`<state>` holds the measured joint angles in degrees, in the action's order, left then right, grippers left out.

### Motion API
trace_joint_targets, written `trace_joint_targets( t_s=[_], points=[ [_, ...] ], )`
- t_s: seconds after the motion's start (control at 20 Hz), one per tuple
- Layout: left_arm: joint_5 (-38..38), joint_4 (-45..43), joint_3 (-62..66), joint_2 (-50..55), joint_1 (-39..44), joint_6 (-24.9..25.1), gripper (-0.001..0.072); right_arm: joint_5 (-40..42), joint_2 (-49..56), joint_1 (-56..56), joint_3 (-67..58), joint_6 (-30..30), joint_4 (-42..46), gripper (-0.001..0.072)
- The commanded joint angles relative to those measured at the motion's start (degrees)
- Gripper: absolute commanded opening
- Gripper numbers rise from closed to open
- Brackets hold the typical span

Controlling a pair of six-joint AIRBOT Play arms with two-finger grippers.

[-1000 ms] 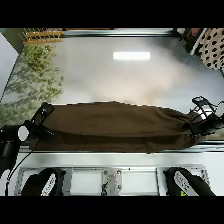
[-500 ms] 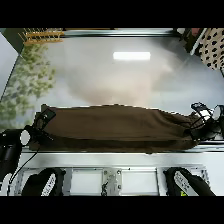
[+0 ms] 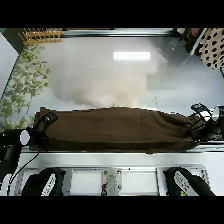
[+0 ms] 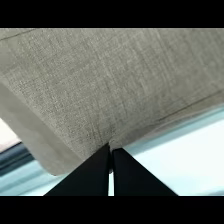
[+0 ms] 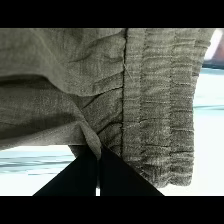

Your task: Fold the clothes and pants, and hang the long-sleeved shirts on hangers.

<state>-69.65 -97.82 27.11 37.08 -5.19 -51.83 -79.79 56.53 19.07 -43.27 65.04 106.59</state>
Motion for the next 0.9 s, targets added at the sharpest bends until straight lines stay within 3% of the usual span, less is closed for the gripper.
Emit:
trace_joint_targets(
  t_s=[0.0,0.7,0.75,0.8,0.85],
  points=[
    [-0.8,0.1,-1.7,0.0,0.0,0.6,0.0004,0.0,0.0,0.0,1.2,0.3,0.2,0.0015],
    [-5.5,0.3,-1.8,0.0,0.0,0.5,0.0006,0.0,0.1,0.0,5.0,1.2,0.4,0.0038],
    [-5.4,0.3,-1.8,0.0,0.0,-0.1,0.0163,0.0,0.0,0.0,5.0,1.2,0.4,0.0215],
    [-5.2,0.2,-1.7,0.0,0.0,-2.3,0.049,0.0,0.0,0.0,5.0,1.2,0.4,0.0469],
    [-5.2,0.3,-0.9,0.0,0.0,-5.0,0.0567,0.3,-0.2,0.0,4.6,1.4,0.3,0.0512]
  ],
)
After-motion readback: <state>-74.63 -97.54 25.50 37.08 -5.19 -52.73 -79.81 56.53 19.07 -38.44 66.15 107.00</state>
